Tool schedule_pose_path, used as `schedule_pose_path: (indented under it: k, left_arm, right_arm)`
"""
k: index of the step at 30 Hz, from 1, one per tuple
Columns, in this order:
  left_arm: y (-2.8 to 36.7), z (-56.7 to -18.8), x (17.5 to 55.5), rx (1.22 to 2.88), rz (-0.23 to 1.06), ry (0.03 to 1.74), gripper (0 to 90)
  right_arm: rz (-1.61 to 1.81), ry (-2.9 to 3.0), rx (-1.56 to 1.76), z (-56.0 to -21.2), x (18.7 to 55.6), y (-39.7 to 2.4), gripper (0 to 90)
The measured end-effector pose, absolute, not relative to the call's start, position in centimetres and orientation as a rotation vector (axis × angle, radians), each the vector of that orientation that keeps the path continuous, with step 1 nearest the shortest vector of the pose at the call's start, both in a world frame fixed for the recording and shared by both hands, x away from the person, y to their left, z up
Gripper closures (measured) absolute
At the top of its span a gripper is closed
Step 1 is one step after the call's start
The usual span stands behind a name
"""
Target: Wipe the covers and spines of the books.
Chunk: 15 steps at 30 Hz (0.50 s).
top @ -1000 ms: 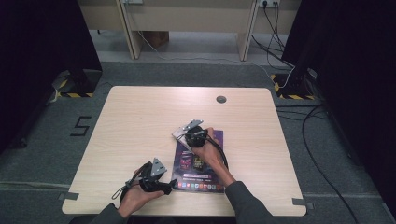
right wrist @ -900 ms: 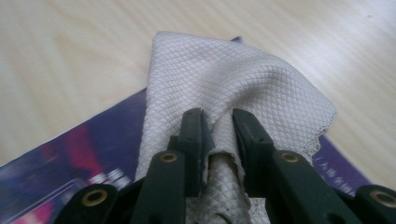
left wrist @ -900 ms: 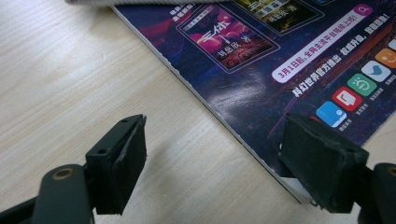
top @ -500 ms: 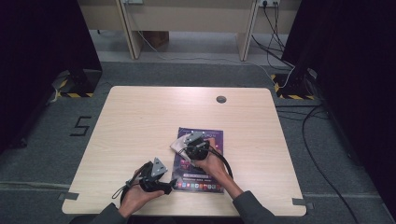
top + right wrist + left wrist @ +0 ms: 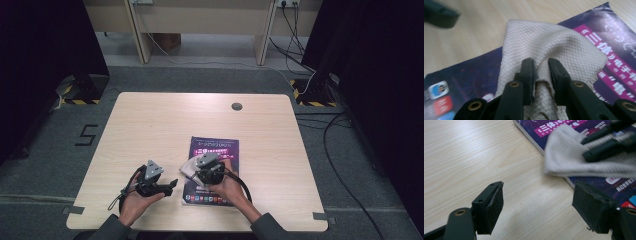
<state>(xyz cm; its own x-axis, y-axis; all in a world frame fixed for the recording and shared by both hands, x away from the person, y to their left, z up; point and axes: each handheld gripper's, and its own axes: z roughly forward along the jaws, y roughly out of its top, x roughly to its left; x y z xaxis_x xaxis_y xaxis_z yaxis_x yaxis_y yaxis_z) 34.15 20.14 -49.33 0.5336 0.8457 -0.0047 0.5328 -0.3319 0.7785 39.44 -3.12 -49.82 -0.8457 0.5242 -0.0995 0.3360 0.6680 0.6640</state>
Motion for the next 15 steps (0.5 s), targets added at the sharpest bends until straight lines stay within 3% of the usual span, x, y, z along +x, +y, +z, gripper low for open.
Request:
schedule_pose_path:
  k: [15]
  left_arm:
    - [21.6, -49.2, 34.7, 1.968, 0.574, 1.198, 24.4]
  right_arm:
    - [0.998, 2.685, 0.557, -49.9, 34.2, -2.1, 74.7]
